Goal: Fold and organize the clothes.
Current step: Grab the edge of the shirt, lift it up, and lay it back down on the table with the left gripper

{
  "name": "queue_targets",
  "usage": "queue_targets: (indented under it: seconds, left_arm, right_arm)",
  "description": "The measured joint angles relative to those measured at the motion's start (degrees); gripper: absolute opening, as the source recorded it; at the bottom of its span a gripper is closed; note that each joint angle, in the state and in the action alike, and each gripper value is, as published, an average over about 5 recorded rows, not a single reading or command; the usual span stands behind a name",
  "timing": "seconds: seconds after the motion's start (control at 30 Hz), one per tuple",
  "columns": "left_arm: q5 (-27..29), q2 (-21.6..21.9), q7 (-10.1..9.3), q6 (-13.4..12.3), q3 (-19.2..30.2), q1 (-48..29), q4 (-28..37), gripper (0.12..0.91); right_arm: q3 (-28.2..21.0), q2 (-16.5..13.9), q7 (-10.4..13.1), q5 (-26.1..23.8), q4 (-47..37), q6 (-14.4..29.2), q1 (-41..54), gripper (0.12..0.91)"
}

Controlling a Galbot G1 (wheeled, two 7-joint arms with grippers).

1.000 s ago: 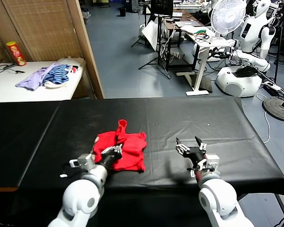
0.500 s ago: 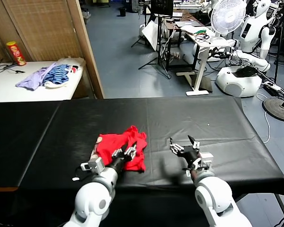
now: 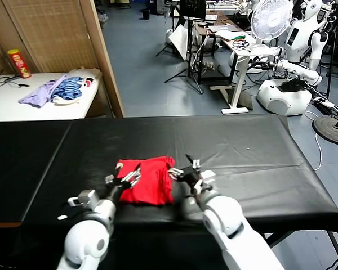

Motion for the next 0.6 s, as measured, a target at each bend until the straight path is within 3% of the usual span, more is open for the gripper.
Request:
queue_targets:
  seconds: [0.1,0.3,0.43,0.6]
  left_arm:
    - [0.9,0.3,0.36,-0.5,-1.3,0.2,1.0,0.798]
    - [1.8,0.5,1.13,-1.5,-2.6,0.0,3.0,0.798]
    - [-1.0,0.4,1.54,-1.6,-3.8,-0.1,4.6,0.798]
    - [-7.1,-0.1,1.13,-1.2,-5.8,-0.5,6.8,0.798]
  right_arm:
    - [-2.1,0.3,-0.3,-4.9,-2.4,-0.6,0.4,0.798]
    - [-2.7,1.2,0.2,-15.3,-5.7,2.6,0.4,0.798]
    - [-1.8,2.0,1.8,-13.7,-5.3,5.0,-0.1,0.798]
    - [1.1,1.9,2.9,-6.2,-1.8,6.1,-1.0,0.798]
